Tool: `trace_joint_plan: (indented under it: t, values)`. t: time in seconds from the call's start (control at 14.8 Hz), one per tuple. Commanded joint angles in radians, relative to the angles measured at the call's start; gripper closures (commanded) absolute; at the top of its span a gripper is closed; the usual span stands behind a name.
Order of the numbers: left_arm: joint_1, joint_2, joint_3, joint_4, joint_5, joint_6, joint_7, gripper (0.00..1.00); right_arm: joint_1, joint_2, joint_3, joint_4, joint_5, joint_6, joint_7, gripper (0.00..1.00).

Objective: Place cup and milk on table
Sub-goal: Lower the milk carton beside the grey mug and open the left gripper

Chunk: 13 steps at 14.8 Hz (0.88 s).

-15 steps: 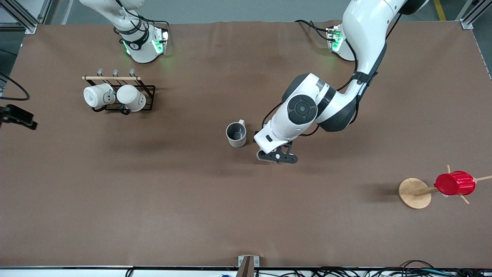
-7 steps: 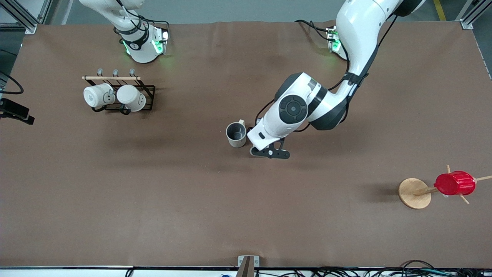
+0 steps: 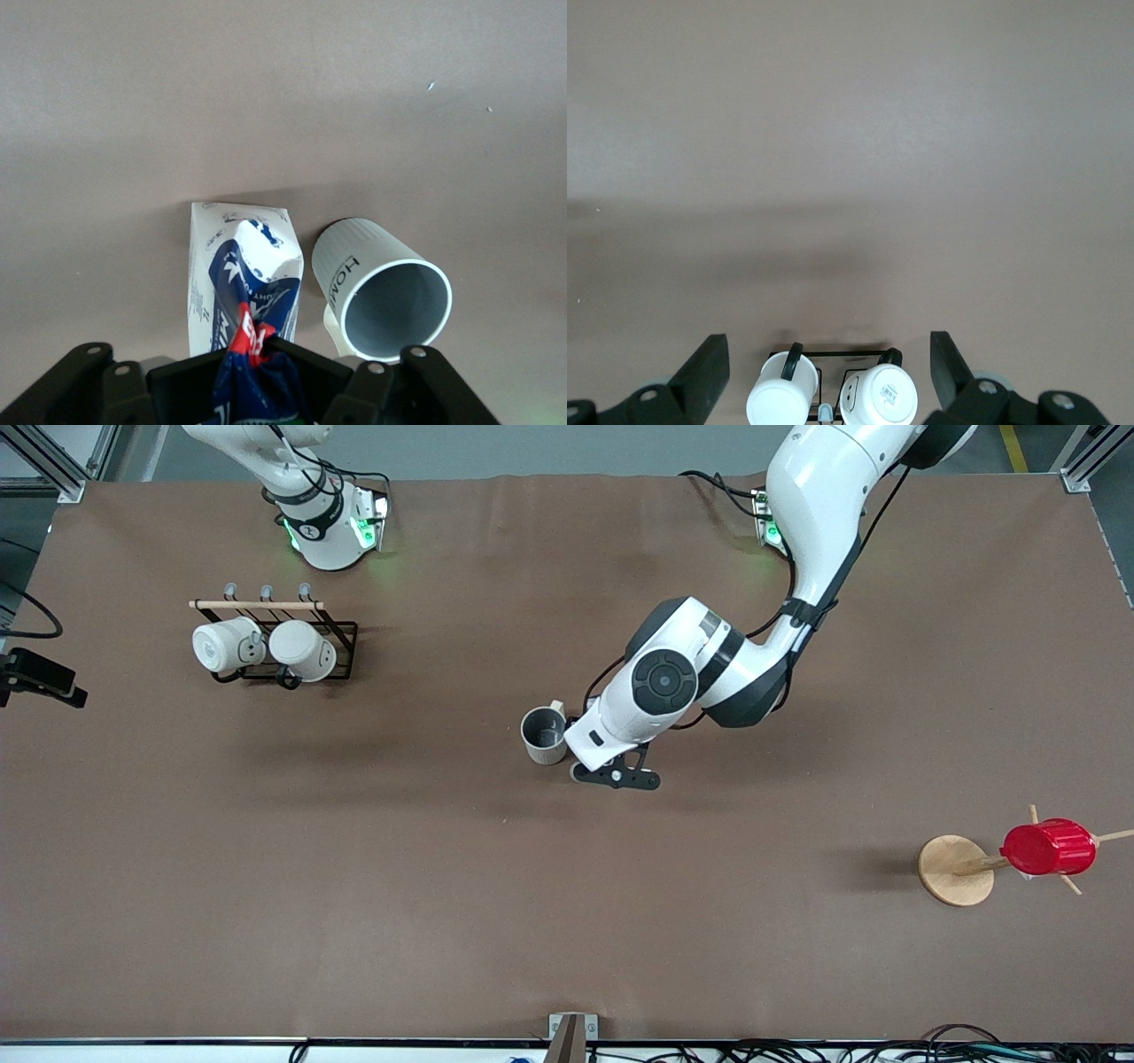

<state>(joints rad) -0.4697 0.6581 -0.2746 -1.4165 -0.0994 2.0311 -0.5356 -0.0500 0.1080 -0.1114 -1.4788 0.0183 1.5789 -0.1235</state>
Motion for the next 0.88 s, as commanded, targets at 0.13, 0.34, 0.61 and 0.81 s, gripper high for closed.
trace_joint_plan:
  t: [0.13,0.34,0.61,0.81]
  values:
    - [-0.015,0.024,0.0,0.025,-0.043,-0.006,-0.009,0.96,0.009,-0.034,-0.004,-0.041,0.005,0.007,0.022,0.0]
    - [-0.017,0.034,0.0,0.025,-0.043,-0.006,-0.006,0.95,0.009,-0.034,-0.004,-0.041,0.005,0.009,0.024,0.0]
    - [-0.014,0.032,0.0,0.025,-0.051,-0.008,0.003,0.65,0.009,-0.033,-0.004,-0.041,0.005,0.009,0.024,0.0]
    - [-0.023,0.021,0.002,0.024,-0.005,-0.006,0.002,0.0,0.007,-0.033,-0.005,-0.041,0.005,0.009,0.024,0.0]
